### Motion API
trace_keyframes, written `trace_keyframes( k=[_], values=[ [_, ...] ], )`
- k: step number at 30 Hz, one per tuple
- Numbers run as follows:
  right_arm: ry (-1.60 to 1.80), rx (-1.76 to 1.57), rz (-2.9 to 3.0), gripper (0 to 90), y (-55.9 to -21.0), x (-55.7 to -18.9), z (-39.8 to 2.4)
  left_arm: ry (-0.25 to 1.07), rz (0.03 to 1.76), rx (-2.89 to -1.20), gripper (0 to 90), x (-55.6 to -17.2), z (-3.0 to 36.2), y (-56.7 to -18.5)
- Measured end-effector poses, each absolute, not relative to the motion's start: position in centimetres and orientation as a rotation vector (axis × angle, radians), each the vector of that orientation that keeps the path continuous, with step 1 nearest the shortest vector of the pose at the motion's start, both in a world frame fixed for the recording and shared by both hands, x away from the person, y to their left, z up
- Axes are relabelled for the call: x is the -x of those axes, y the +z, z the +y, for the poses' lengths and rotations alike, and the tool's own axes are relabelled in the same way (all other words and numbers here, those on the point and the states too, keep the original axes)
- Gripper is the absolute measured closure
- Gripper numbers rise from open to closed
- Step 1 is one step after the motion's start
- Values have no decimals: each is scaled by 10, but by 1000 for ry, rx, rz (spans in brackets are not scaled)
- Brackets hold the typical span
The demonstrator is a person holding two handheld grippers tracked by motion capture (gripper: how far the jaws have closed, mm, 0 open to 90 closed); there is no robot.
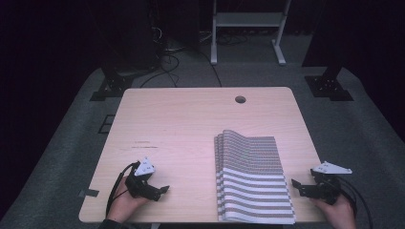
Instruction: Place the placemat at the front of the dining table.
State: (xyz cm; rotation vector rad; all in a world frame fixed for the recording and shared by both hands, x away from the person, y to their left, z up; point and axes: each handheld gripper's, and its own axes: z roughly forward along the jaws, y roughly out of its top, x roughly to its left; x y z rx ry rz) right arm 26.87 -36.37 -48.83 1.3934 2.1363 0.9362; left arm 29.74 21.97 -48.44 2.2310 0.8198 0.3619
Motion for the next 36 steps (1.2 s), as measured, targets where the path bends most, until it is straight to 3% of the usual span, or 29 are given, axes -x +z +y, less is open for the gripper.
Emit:
trace_keyframes(
  k=[36],
  values=[
    [937,-1385,2142,96,-488,-267,-363,296,815,-2215,0,-303,205,-474]
  ],
)
